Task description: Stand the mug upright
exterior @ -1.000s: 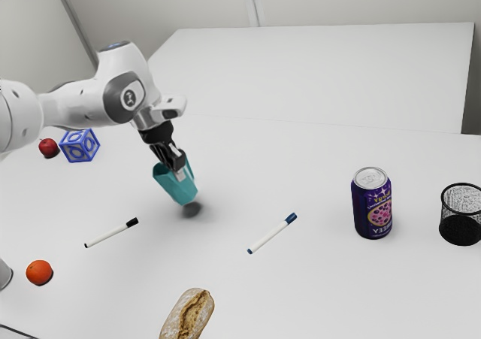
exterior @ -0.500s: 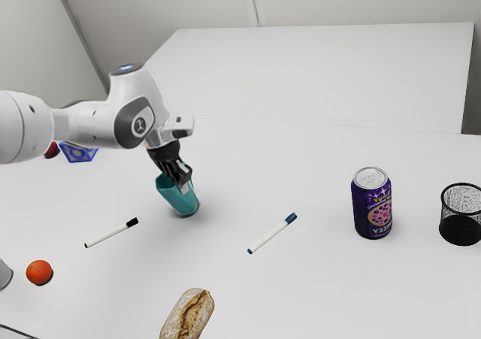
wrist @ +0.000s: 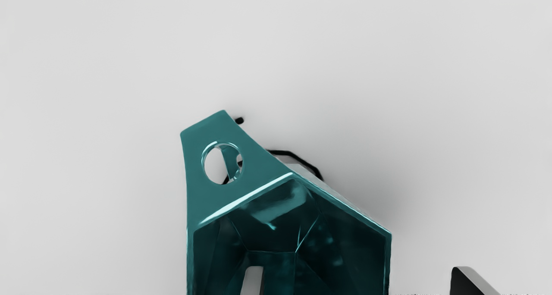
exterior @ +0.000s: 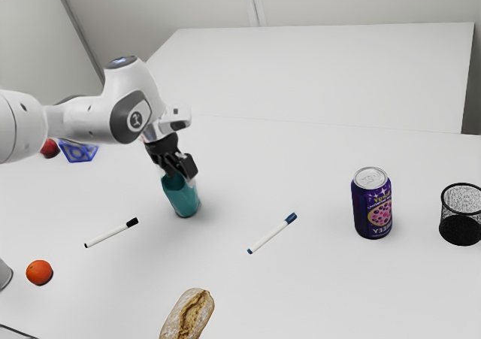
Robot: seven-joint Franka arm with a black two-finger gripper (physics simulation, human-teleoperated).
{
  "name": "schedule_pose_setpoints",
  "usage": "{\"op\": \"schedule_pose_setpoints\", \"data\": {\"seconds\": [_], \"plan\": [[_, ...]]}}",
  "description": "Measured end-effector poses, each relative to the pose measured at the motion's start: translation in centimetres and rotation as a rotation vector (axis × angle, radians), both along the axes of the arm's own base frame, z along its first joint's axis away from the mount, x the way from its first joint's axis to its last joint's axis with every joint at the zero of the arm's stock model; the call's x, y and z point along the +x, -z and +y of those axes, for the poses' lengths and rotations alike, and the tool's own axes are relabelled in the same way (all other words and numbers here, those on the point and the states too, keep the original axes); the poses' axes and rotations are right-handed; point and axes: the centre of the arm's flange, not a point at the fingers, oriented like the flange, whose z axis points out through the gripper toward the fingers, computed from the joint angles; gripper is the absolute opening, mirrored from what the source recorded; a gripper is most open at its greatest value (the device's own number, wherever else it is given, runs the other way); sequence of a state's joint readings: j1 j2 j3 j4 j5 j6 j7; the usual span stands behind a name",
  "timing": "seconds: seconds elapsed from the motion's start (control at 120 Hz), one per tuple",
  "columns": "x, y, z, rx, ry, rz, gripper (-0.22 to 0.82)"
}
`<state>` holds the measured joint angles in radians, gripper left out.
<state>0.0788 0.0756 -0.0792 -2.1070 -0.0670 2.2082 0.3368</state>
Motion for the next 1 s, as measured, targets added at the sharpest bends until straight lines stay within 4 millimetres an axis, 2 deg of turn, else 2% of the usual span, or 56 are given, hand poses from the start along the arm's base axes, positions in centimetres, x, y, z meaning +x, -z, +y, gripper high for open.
{"op": "schedule_pose_setpoints", "data": {"seconds": [0.175, 0.317, 0.442, 0.525, 0.625, 0.833, 1.0], "plan": [[2.1, -8.4, -0.2, -0.008, -0.003, -0.075, 0.54], [3.5, -15.3, 0.6, -0.012, -0.016, -0.120, 0.57], [3.9, -20.2, 1.7, -0.002, -0.034, -0.140, 0.59], [3.7, -22.7, 2.2, 0.012, -0.043, -0.142, 0.59], [3.2, -23.6, 2.2, 0.022, -0.046, -0.116, 0.60], [2.7, -23.2, 1.5, 0.030, -0.041, -0.061, 0.60], [2.5, -23.0, 1.8, 0.029, -0.053, -0.043, 0.60]]}}
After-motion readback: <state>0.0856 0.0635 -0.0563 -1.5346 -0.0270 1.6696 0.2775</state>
